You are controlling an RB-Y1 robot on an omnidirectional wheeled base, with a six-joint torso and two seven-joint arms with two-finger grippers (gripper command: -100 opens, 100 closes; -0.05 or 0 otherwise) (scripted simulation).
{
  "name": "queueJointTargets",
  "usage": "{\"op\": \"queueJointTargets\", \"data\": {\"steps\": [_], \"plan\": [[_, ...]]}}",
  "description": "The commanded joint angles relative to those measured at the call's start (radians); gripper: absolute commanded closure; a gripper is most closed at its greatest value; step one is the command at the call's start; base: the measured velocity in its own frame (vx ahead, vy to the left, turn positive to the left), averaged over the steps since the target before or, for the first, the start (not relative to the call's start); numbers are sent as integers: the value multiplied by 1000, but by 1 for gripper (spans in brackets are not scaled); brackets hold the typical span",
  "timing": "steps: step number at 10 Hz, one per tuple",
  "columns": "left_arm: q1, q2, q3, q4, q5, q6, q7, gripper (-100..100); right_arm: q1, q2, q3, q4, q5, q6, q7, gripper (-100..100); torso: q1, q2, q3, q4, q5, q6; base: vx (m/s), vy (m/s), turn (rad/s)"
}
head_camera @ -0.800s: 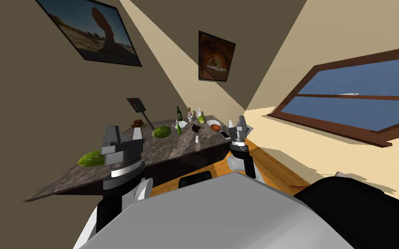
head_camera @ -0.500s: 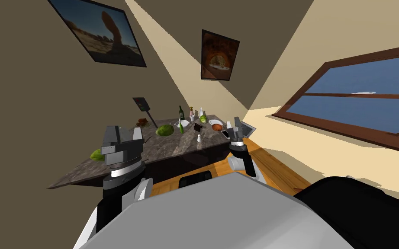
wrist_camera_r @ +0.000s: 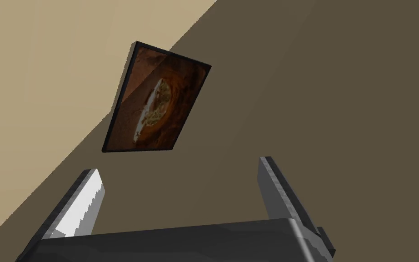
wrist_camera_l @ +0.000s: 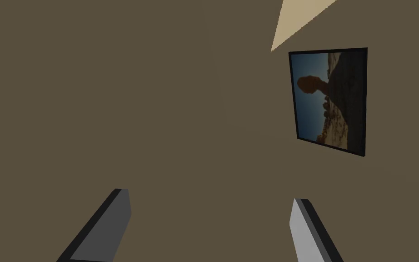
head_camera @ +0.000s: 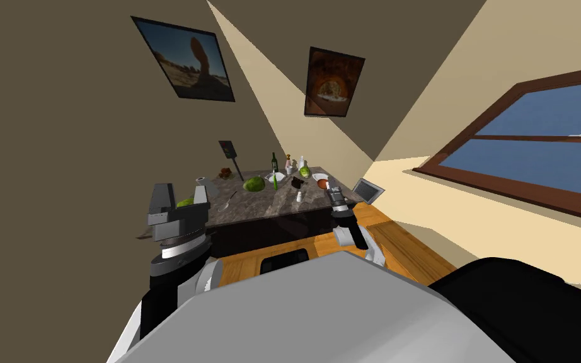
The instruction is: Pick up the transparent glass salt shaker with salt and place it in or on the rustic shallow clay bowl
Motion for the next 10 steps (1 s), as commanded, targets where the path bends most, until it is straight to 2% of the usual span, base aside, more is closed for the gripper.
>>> {"op": "queueJointTargets", "data": {"steps": [1, 3, 4, 7, 8, 10], "plan": [[0, 0, 0, 0, 0, 0, 0, 0, -5, -25, -12, 32, 33, 40, 32, -100, 0, 0, 0, 0, 0, 0, -71, 139, 94], [0, 0, 0, 0, 0, 0, 0, 0, -23, -51, -24, 85, 79, 89, 73, -100, 2, -1, -1, 0, 0, 0, -73, 149, 170], [0, 0, 0, 0, 0, 0, 0, 0, -23, -51, -24, 85, 79, 91, 73, -100, 2, -1, -1, 0, 1, 0, -47, 99, 18], [0, 0, 0, 0, 0, 0, 0, 0, -54, -87, -46, 175, 148, 171, 135, -100, -1, -3, -2, -1, 0, 0, -35, 107, 122], [0, 0, 0, 0, 0, 0, 0, 0, -54, -87, -46, 175, 148, 178, 135, -100, 0, -4, -2, -1, 0, 0, -30, 122, 30], [0, 0, 0, 0, 0, 0, 0, 0, -78, -109, -61, 238, 194, 237, 176, -100, -1, -3, -2, -1, 0, 0, -33, 128, 85]]}}
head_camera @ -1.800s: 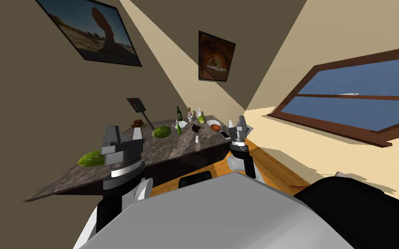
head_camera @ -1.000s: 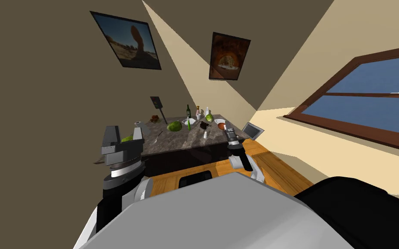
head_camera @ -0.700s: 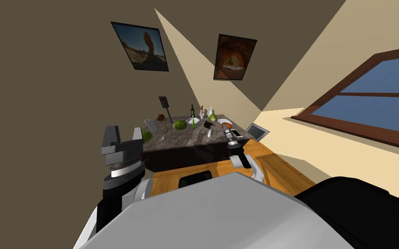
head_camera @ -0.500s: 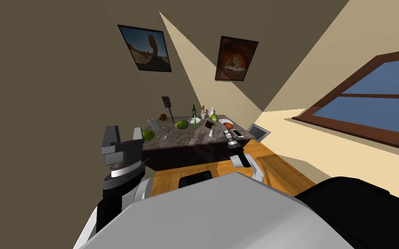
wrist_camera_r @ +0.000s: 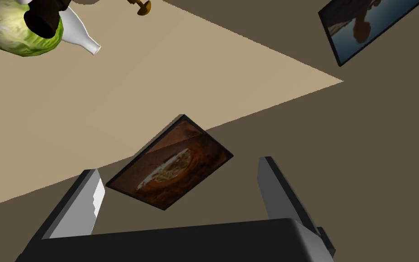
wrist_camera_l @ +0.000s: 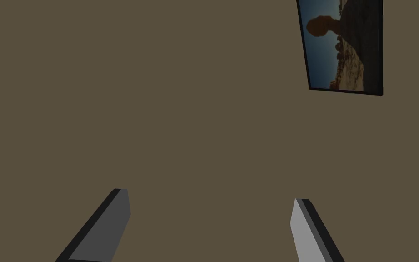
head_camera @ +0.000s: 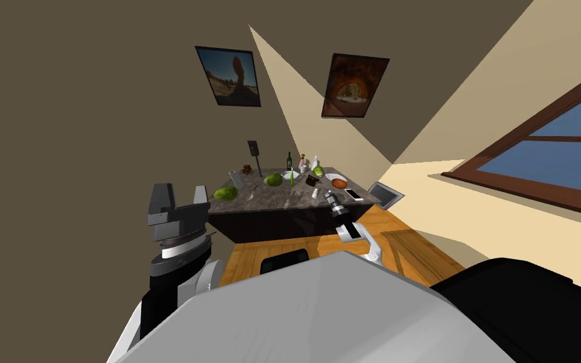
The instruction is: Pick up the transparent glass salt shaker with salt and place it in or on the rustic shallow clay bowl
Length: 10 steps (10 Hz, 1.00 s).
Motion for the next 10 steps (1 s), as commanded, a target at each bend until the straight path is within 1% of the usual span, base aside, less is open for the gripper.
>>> {"op": "queueJointTargets", "data": {"steps": [1, 3, 4, 6, 7, 9, 10], "plan": [[0, 0, 0, 0, 0, 0, 0, 0, -10, -9, -4, 14, 14, 34, 14, -100, 0, 0, 0, 0, 0, 0, -12, 99, 28], [0, 0, 0, 0, 0, 0, 0, 0, -35, -30, -20, 74, 58, 93, 53, -100, -3, -2, -1, 0, -1, 0, 8, 107, 67], [0, 0, 0, 0, 0, 0, 0, 0, -35, -30, -20, 79, 58, 101, 53, -100, -1, -3, -2, -1, 0, 0, 19, 106, 22], [0, 0, 0, 0, 0, 0, 0, 0, -62, -50, -35, 138, 99, 169, 90, -100, -3, -3, -2, -1, 0, 0, 17, 116, 50], [0, 0, 0, 0, 0, 0, 0, 0, -62, -50, -35, 143, 99, 169, 90, -100, 0, -3, -2, -1, 0, 0, 28, 109, 4], [0, 0, 0, 0, 0, 0, 0, 0, -89, -68, -51, 206, 136, 229, 123, -100, -3, -4, -2, -1, -1, 0, 29, 101, 32], [0, 0, 0, 0, 0, 0, 0, 0, -89, -68, -51, 206, 136, 237, 123, -100, -2, -4, -2, -1, 0, 0, 26, 99, -4]]}}
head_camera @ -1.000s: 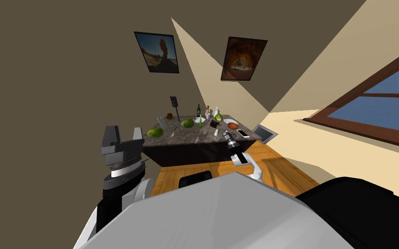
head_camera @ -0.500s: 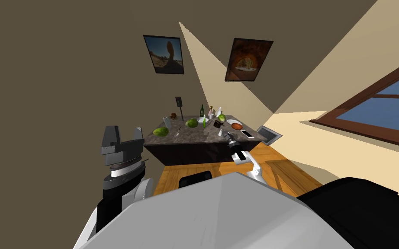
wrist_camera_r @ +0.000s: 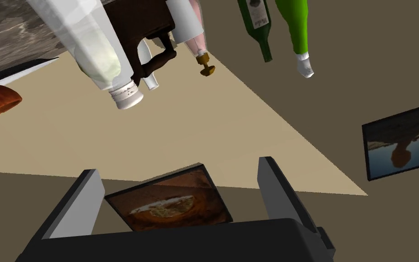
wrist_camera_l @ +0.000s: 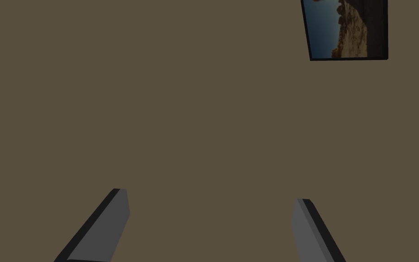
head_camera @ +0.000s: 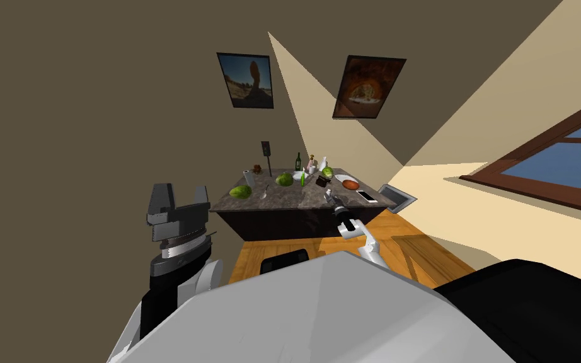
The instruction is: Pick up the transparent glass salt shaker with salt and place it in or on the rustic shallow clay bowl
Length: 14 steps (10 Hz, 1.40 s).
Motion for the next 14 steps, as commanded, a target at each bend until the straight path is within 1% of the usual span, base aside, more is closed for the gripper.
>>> {"op": "queueJointTargets", "data": {"steps": [1, 3, 4, 7, 8, 10, 11, 14], "plan": [[0, 0, 0, 0, 0, 0, 0, 0, -16, -20, -11, 37, 16, 45, 13, -100, 0, 0, 0, 0, 0, 0, 47, 93, 5], [0, 0, 0, 0, 0, 0, 0, 0, -43, -38, -25, 95, 46, 101, 40, -100, 1, -2, -1, 0, 0, 0, 67, 135, -8], [0, 0, 0, 0, 0, 0, 0, 0, -43, -38, -25, 95, 46, 111, 40, -100, 2, -3, -2, -1, 0, 0, 40, 89, -13], [0, 0, 0, 0, 0, 0, 0, 0, -82, -65, -44, 174, 82, 196, 72, -100, -1, -3, -2, -1, 0, 0, 77, 83, -37], [0, 0, 0, 0, 0, 0, 0, 0, -82, -65, -44, 174, 82, 201, 72, -100, -1, -5, -3, -1, 0, 0, 78, 80, -15], [0, 0, 0, 0, 0, 0, 0, 0, -106, -83, -55, 220, 100, 254, 88, -100, -2, -2, -1, -1, 0, 0, 61, 78, -46], [0, 0, 0, 0, 0, 0, 0, 0, -106, -83, -55, 220, 100, 255, 88, -100, -2, -3, -2, -1, 0, 0, 62, 62, -28], [0, 0, 0, 0, 0, 0, 0, 0, -138, -108, -68, 277, 118, 324, 105, -100, -2, -4, -2, -1, -1, 0, 81, 72, -64]]}}
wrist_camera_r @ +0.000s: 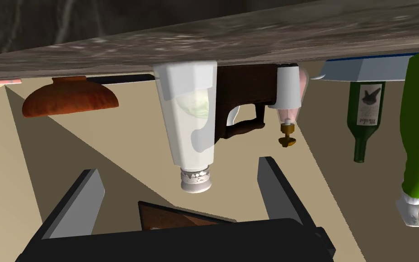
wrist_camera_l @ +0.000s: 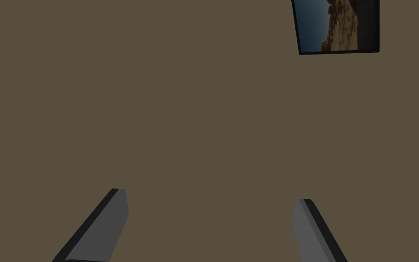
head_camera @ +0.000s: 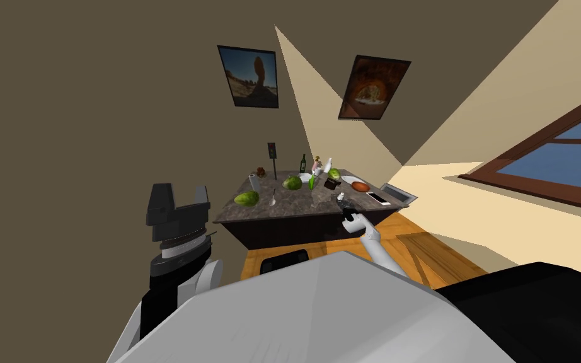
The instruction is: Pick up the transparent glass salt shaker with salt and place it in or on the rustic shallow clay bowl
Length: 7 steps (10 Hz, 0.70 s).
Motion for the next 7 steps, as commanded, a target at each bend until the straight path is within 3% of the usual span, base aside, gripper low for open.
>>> {"op": "queueJointTargets", "data": {"steps": [1, 4, 6, 7], "plan": [[0, 0, 0, 0, 0, 0, 0, 0, -14, -3, -11, 30, 16, 27, 7, -100, 0, 0, 0, 0, 0, 0, 108, 69, -71], [0, 0, 0, 0, 0, 0, 0, 0, -47, -23, -21, 75, 27, 89, 18, -100, -1, -4, -2, -1, 0, 0, 142, 72, -79], [0, 0, 0, 0, 0, 0, 0, 0, -46, -25, -18, 67, 23, 96, 20, -100, -1, -2, -2, -1, 0, 0, 80, 43, -10], [0, 0, 0, 0, 0, 0, 0, 0, -47, -25, -18, 69, 24, 96, 20, 0, -4, 1, 1, 0, -1, 0, 10, 5, 1]]}}
